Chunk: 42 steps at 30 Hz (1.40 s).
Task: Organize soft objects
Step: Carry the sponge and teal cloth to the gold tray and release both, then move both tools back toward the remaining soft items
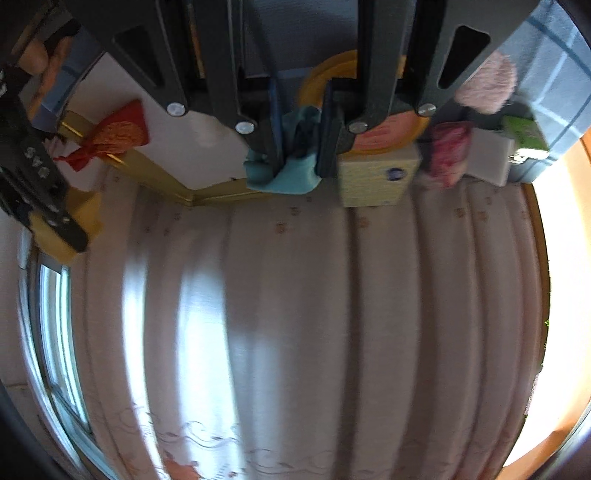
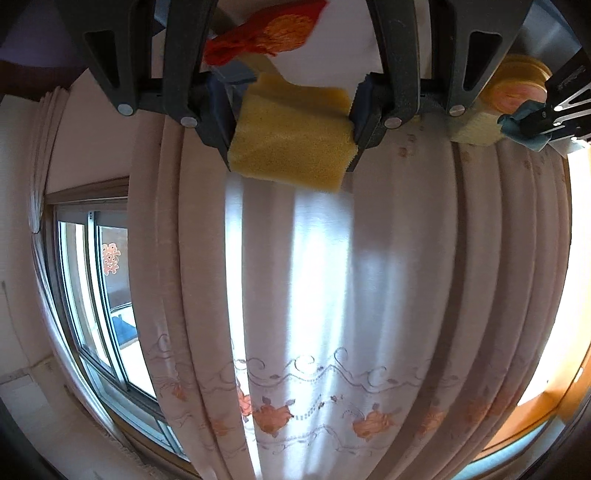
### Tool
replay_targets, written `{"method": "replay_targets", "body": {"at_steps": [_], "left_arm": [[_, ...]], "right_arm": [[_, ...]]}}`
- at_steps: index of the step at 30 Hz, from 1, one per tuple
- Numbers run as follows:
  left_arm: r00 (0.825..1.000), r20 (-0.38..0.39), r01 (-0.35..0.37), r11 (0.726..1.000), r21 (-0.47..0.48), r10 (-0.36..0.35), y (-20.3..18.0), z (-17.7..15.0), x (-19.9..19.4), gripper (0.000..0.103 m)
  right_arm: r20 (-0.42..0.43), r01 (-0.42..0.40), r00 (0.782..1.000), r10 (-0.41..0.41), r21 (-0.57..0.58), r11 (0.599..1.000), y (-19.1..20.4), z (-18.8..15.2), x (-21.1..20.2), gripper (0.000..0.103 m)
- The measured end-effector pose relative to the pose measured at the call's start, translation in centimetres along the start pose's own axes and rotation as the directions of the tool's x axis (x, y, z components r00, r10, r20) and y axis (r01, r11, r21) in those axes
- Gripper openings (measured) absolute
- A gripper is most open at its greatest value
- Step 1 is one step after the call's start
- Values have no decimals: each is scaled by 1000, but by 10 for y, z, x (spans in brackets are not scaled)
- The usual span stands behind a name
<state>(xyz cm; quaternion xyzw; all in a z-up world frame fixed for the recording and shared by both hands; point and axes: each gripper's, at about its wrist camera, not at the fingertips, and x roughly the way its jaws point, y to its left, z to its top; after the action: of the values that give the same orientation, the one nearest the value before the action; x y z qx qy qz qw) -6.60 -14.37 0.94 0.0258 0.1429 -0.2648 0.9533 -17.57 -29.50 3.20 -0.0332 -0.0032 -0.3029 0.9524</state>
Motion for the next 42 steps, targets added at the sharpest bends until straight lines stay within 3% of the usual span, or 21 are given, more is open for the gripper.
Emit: {"method": "replay_targets", "body": {"at_steps": [4, 11, 17, 19, 21, 24, 26, 30, 34, 42], "left_arm": [[999, 1, 54, 998, 32, -54, -24, 2, 7, 16], [988, -34, 152, 984, 88, -150, -66, 2, 18, 16], [981, -90, 179, 978, 109, -169, -86, 4, 32, 20], [982, -99, 172, 978, 114, -162, -88, 4, 34, 30], [988, -89, 139, 983, 117, -129, -89, 4, 32, 76], [993, -47, 113, 987, 112, -109, -88, 3, 25, 93], [994, -35, 104, 988, 117, -101, -88, 3, 23, 99], [997, -21, 81, 993, 85, -80, -81, 4, 22, 103], [999, -36, 37, 999, 28, -36, -69, 3, 24, 103], [1000, -23, -16, 1000, 5, 16, -51, 1, 17, 103]], "right_arm": [[-59, 9, 998, -8, 10, 1000, -13, -3, 17, 56], [-196, -30, 979, 54, 122, 992, -32, -11, 45, 57], [-240, -49, 967, 89, 167, 985, -39, -17, 59, 58], [-241, -70, 964, 114, 183, 981, -40, -18, 60, 61], [-243, -75, 963, 119, 183, 980, -40, -18, 60, 70], [-223, -93, 966, 134, 186, 978, -39, -17, 56, 82], [-203, -107, 968, 146, 188, 976, -38, -16, 53, 85], [-173, -90, 978, 120, 175, 980, -38, -14, 48, 86], [-133, -41, 989, 66, 186, 982, -43, -12, 38, 86], [-76, 37, 997, -21, 210, 977, -53, -9, 26, 86]]}}
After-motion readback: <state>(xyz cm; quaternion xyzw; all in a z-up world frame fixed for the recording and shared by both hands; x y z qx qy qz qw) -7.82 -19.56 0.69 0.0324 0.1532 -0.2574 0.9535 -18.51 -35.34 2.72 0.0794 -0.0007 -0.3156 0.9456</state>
